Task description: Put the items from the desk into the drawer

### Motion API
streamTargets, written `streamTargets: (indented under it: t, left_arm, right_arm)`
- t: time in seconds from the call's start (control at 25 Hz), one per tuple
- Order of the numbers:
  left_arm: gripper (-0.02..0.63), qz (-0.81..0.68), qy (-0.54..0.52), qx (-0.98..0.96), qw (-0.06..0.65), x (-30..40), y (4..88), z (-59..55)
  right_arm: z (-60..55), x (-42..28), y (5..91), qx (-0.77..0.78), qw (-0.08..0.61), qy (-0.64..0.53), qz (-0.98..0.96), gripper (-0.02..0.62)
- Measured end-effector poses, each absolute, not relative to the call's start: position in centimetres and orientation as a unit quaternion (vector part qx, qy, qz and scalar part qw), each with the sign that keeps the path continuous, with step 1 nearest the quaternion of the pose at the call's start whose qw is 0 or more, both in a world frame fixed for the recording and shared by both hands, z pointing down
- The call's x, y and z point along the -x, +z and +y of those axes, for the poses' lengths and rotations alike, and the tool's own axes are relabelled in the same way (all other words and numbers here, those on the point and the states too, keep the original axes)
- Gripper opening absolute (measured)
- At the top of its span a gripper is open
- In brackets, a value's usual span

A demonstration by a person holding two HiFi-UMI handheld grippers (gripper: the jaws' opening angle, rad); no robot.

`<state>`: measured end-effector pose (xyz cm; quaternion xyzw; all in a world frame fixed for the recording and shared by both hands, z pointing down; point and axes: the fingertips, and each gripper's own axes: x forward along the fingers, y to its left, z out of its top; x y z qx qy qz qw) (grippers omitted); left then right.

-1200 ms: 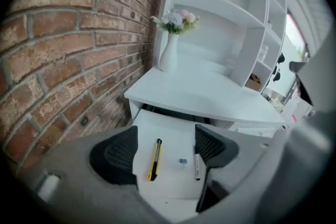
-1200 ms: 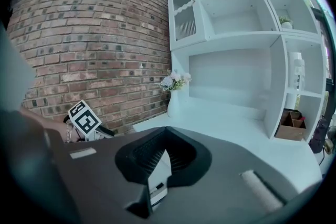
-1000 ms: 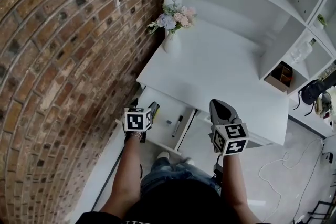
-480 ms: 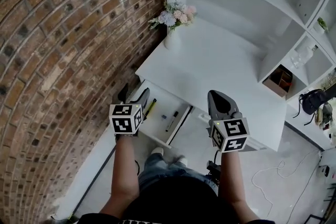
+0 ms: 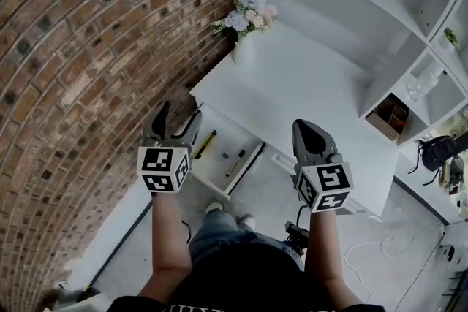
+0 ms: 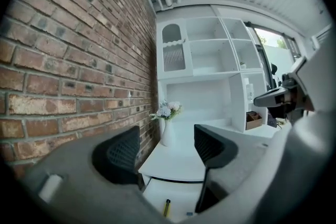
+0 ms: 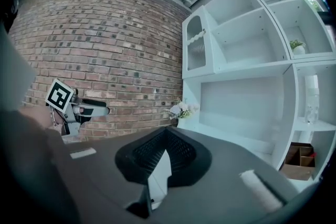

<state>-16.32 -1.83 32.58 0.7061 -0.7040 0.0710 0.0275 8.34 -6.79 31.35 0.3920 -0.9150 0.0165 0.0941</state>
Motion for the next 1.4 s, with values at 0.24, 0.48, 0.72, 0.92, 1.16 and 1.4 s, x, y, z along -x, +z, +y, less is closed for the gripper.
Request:
streamTargets:
  t: [0.24, 0.48, 0.72, 0.92, 1.16, 1.4]
  left_arm:
    - [0.325, -0.692, 0.073, -0.718, -0.009, 15.6, 30.3, -1.9]
    - [0.145, -0.692, 0.059, -0.717, -0.060, 16.5, 27.3, -2.2]
    - [0.000, -0.695, 0.049, -0.713, -0.082, 17.5, 25.2, -2.4]
    - [0.000, -0.691, 0.037, -0.716, -0.091, 18.0, 24.1, -2.6]
    - [0.000, -0.685, 0.029, -0.721, -0.097, 18.2, 23.4, -2.6]
    - [0.000, -0.677, 0.032, -0.728, -0.104, 17.9, 23.1, -2.8]
  right_arm:
    - [-6.7, -8.0, 30.0, -0.384, 0.073, 0.001, -0.921, 0.009]
    - [-7.3, -7.3, 28.6, -0.399, 0.064, -0.005, -0.915, 0.009]
    - [-7.7, -6.9, 27.1, -0.413, 0.062, -0.026, -0.908, 0.009]
    - [-7.8, -6.6, 25.9, -0.423, 0.058, -0.044, -0.903, 0.009]
    - [-7.7, -6.7, 25.1, -0.431, 0.058, -0.061, -0.898, 0.009]
    - [-7.6, -6.6, 24.8, -0.435, 0.059, -0.070, -0.896, 0.008]
